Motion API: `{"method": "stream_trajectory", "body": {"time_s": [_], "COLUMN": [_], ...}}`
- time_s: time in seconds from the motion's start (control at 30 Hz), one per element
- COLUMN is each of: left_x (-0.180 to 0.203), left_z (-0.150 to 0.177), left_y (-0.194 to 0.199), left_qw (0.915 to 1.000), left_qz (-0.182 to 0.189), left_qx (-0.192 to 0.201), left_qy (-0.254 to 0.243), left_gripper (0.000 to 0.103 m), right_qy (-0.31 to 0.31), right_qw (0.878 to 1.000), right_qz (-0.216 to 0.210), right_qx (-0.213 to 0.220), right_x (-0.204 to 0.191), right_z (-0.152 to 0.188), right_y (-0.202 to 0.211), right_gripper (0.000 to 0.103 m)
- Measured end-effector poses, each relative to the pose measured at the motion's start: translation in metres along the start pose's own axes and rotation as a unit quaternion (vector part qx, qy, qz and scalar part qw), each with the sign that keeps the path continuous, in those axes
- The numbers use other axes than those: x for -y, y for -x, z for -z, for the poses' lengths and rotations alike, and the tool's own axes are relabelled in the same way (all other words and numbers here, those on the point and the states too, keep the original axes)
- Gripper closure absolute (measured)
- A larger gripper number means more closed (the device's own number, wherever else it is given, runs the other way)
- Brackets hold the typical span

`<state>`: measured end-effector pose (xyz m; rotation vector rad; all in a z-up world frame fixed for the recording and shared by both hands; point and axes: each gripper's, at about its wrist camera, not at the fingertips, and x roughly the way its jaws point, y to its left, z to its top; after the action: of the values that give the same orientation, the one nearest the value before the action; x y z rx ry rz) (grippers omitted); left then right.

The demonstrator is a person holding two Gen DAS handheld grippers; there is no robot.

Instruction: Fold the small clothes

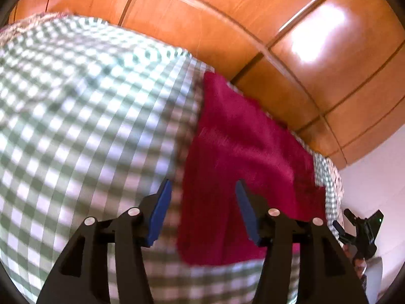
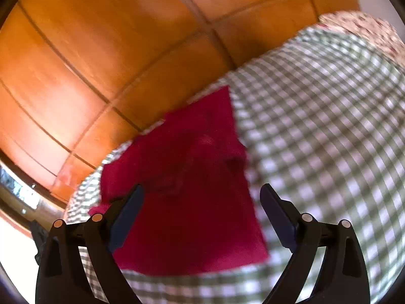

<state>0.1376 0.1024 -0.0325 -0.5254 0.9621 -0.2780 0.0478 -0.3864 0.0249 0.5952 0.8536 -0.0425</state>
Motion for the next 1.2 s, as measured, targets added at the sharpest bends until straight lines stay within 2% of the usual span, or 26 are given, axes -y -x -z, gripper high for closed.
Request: {"method": "stream_trajectory", "body": {"time_s": [0.13,0.23,0.3,0.33,0.4,0.47,0.5,0.73,0.93,1.0,1.07,1.1,1.13,1.17,1.2], "left_x": [-0.003,0.010,0.016,0.020,0.020,0.017,0.016,0.001,-0.014,-0.017,-0.020,-0.021,-0.022,-0.023,-0.023], "left_z": [0.036,0.047,0.049,0.048,0.045,0.042,0.043,0.066,0.126,0.136,0.137,0.135,0.130,0.124,0.116], "left_y": [-0.007,-0.018,-0.021,-0.024,-0.027,-0.023,-0.019,0.020,0.060,0.067,0.075,0.077,0.079,0.077,0.075], "left_qw": [0.9992,0.9973,0.9963,0.9961,0.9959,0.9966,0.9967,0.9969,0.9944,0.9940,0.9949,0.9953,0.9962,0.9967,0.9972], "left_qz": [0.003,-0.006,-0.013,-0.020,-0.029,-0.021,-0.017,0.004,0.015,0.017,0.011,0.012,0.011,0.008,0.003], "left_qx": [-0.030,-0.040,-0.037,-0.034,-0.036,-0.037,-0.034,-0.037,-0.075,-0.080,-0.071,-0.066,-0.056,-0.050,-0.044], "left_qy": [-0.026,-0.062,-0.077,-0.079,-0.078,-0.071,-0.072,-0.070,-0.072,-0.072,-0.070,-0.070,-0.066,-0.063,-0.060], "left_gripper": [0.044,0.046,0.055,0.066,0.081,0.086,0.088,0.090,0.089,0.088,0.084,0.082,0.074,0.070,0.067], "right_qy": [0.010,0.055,0.061,0.061,0.067,0.065,0.064,0.095,0.130,0.134,0.134,0.132,0.129,0.127,0.127], "right_qw": [0.999,0.996,0.995,0.995,0.993,0.993,0.994,0.993,0.984,0.981,0.981,0.982,0.983,0.985,0.986], "right_qz": [0.022,0.055,0.062,0.063,0.078,0.076,0.072,0.043,0.051,0.057,0.056,0.056,0.057,0.059,0.063], "right_qx": [-0.026,-0.044,-0.050,-0.053,-0.053,-0.059,-0.058,-0.063,-0.109,-0.129,-0.132,-0.124,-0.113,-0.103,-0.086], "right_x": [0.017,0.010,0.009,0.009,0.007,0.006,0.005,-0.008,0.002,0.009,0.013,0.015,0.014,0.013,0.011], "right_z": [0.031,0.047,0.047,0.046,0.043,0.042,0.042,0.066,0.113,0.128,0.134,0.132,0.128,0.123,0.116], "right_y": [-0.001,-0.014,-0.026,-0.032,-0.042,-0.042,-0.038,0.013,0.053,0.061,0.069,0.073,0.075,0.076,0.077], "right_gripper": [0.011,0.015,0.039,0.042,0.065,0.078,0.081,0.085,0.085,0.085,0.085,0.081,0.075,0.060,0.054]}}
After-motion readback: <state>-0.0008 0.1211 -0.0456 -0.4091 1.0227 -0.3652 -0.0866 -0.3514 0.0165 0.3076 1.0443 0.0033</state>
